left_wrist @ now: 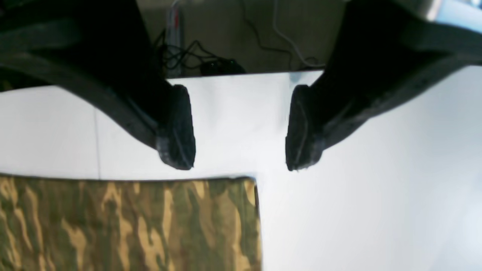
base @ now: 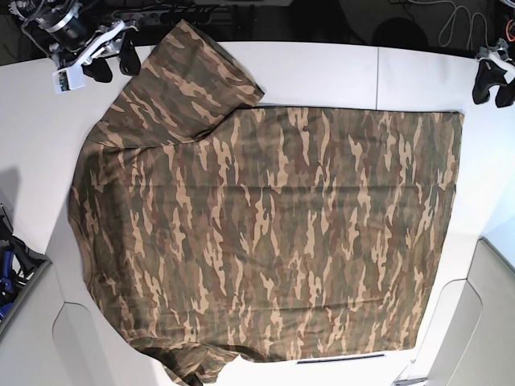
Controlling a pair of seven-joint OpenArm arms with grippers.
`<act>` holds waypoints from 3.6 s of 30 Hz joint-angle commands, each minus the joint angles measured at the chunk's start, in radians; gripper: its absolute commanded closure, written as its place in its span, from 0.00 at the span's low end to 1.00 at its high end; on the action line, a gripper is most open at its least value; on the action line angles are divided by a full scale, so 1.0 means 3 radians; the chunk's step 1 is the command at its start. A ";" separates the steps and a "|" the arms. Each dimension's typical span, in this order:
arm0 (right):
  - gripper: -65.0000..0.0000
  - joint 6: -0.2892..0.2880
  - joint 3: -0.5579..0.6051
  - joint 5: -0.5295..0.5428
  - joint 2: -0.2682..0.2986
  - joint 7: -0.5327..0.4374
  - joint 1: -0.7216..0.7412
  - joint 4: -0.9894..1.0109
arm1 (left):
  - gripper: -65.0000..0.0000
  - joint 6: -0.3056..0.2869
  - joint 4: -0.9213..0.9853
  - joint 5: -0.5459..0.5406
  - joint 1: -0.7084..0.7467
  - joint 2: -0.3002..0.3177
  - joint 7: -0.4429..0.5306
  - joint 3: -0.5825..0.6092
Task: Fold the T-shirt properly
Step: 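Grasp the camouflage shirt's shoulder corners with both grippers, then lift the shoulder edge with both grippers and drag it across the shirt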
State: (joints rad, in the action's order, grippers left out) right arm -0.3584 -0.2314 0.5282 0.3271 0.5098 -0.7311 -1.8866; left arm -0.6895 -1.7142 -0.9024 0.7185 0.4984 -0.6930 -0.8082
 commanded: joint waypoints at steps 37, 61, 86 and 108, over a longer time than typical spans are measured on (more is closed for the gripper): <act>0.47 -0.0078 0.0707 0.0009 -0.0401 -0.0047 0.0322 0.0481 | 0.41 0.0116 0.1138 0.0352 -0.1063 0.0102 0.0256 0.0989; 1.00 -0.0566 0.0151 0.0469 -0.0558 0.0272 0.0308 -0.0230 | 1.00 -0.0029 0.0631 0.0127 -0.1053 0.0106 0.0189 0.0610; 1.00 -0.0679 -0.0100 -0.0003 -0.0575 0.0271 0.2790 0.1190 | 1.00 0.0142 0.1414 0.1214 -0.2640 0.0067 0.0755 0.1152; 0.37 -0.0676 -0.0095 -0.0416 -0.0585 0.0225 0.3929 0.2641 | 0.65 0.0146 0.2366 0.1349 -0.3374 0.0067 0.0899 0.1340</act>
State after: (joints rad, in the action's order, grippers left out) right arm -0.5549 -0.2581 0.3874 0.1463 0.6029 0.4221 -1.0798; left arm -0.6437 -0.9913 -0.4801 -0.2718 0.4957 -0.4446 -0.4023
